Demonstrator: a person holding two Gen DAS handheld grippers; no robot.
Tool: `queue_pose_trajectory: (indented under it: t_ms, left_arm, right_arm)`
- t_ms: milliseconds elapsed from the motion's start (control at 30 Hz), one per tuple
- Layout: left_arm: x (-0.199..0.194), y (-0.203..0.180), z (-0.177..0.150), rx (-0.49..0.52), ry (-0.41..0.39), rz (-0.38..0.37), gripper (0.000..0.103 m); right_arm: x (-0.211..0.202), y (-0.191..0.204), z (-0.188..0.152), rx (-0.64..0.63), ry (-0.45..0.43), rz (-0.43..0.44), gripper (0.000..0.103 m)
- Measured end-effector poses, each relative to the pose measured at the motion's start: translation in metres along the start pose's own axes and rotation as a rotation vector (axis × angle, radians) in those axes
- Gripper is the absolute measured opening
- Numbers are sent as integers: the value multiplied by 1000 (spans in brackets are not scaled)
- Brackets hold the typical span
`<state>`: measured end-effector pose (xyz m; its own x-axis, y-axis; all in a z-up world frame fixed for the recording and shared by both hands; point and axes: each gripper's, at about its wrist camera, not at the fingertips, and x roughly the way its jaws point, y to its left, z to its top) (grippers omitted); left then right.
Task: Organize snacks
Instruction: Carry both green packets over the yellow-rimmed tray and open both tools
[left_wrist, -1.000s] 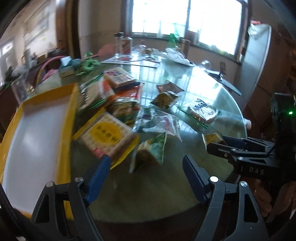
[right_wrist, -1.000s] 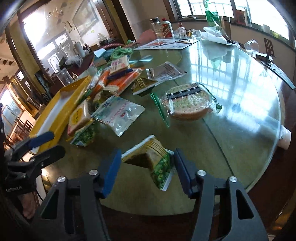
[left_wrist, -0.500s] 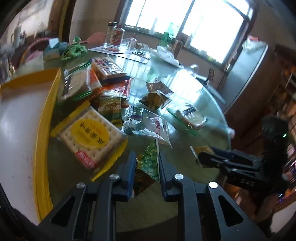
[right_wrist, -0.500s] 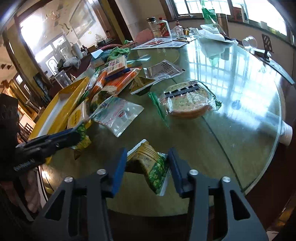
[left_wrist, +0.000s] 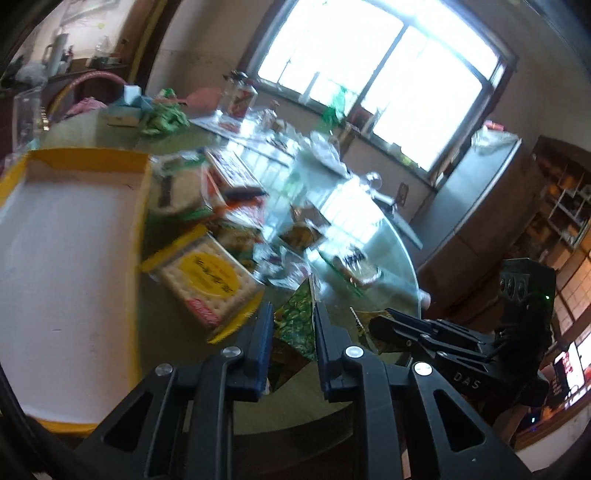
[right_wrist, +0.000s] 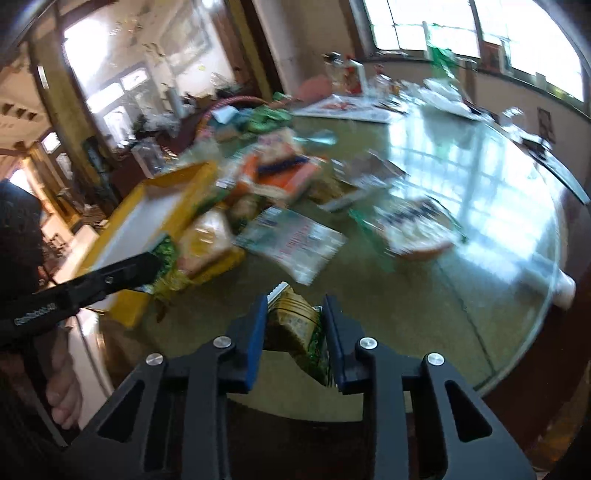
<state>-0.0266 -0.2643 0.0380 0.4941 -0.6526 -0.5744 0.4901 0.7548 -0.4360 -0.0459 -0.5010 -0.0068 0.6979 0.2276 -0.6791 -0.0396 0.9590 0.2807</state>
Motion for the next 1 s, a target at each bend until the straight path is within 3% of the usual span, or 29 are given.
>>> queue_pose_trajectory:
  t_ms: [167,367,500,700,1000]
  left_arm:
    - [-49,32,7,-66,-87,89,20]
    - [-89,92,3,-158,-160,292,20]
    - [-94,118,-5,-157,-166,419,20]
    - [-92,148,-12,-186,-123,445,20]
    - [-85,163,-18,-218,-75,423,22]
  right_arm:
    - [3,63,15,-97,-21,117,31]
    - [40,145,28,-225,23,237,31]
    - [73,192,27,-292,68,277,30]
    - [113,220,21,-334,144,249,30]
    - [133,224,15,-360,179,188,30]
